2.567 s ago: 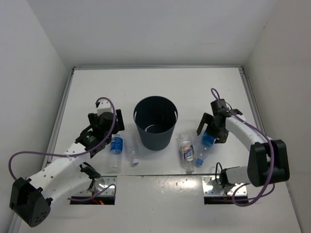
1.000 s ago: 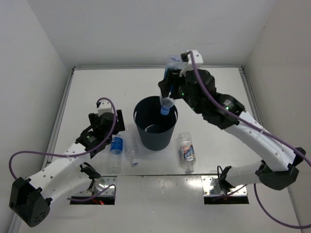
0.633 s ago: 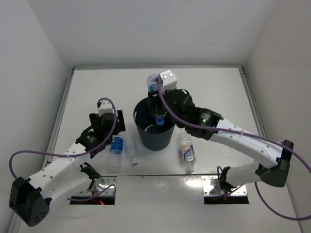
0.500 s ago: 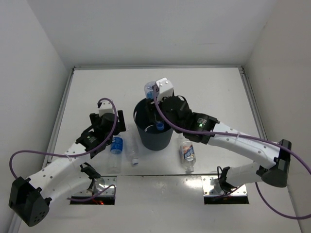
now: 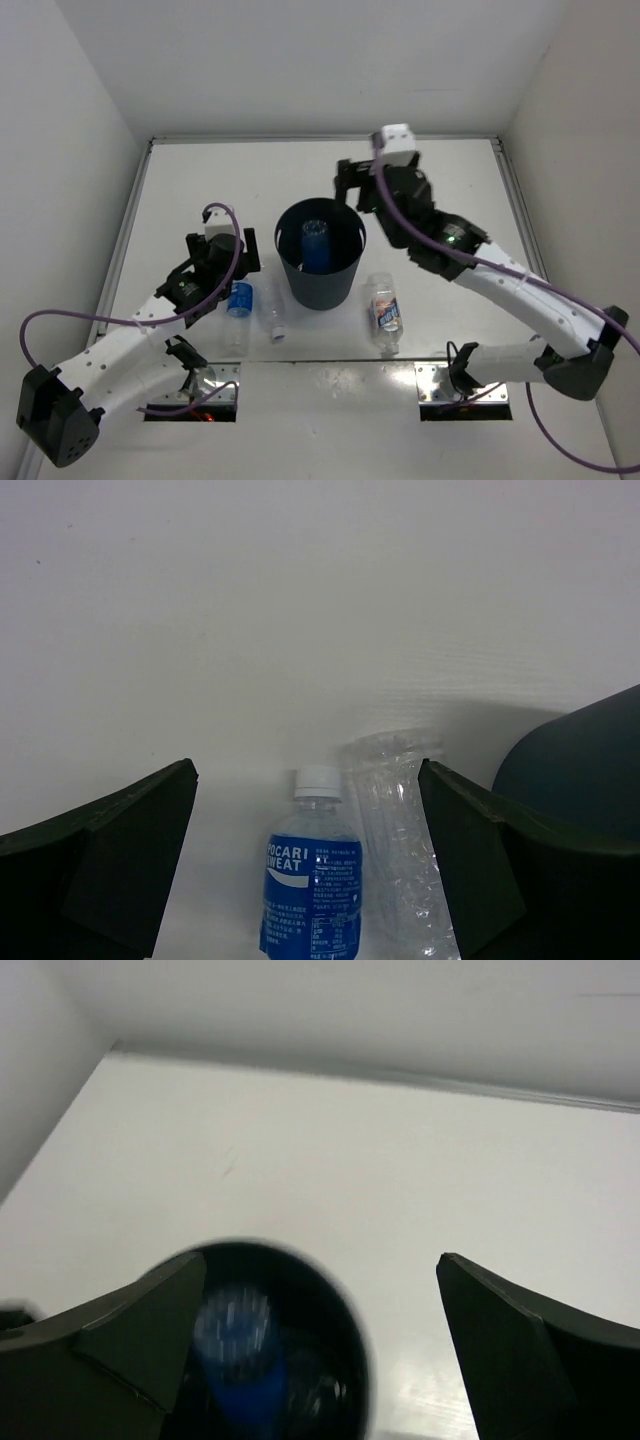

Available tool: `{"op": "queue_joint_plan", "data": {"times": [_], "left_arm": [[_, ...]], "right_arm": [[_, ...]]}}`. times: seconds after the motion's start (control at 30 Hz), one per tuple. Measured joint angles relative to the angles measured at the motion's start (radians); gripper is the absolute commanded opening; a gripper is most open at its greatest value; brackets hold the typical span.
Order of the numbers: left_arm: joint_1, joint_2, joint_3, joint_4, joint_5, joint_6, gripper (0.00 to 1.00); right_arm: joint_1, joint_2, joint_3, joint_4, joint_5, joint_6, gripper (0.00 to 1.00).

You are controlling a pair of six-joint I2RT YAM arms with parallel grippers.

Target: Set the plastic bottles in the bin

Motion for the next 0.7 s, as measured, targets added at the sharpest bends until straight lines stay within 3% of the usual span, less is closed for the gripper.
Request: {"op": "queue_joint_plan", "data": {"times": [0.2,0.4,0.53,0.7], "left_arm": [[-0.002,-0.008,0.0,0.0,0.003,0.0,1.0],[-0.015,-0.008,0.0,-0.001,0.004,0.0,1.0],[-0.023,-0.005,0.0,-0.001,0.005,0.0,1.0],[-0.035,0.015,0.001,-0.006,0.009,0.001,1.0]], "right_arm": [[-0.306,-0.169,-0.035,-0.171,0.014,0.252,1.0],[-0.475,-0.307,-0.36,-0.288,-0.183,0.424,1.0],[-0.501,-0.288,-0.557,-0.356,-0.325,0.46,1.0],[-0.456,-0.266,-0.657,-0.375,-0.396,0.477,1.0]]}}
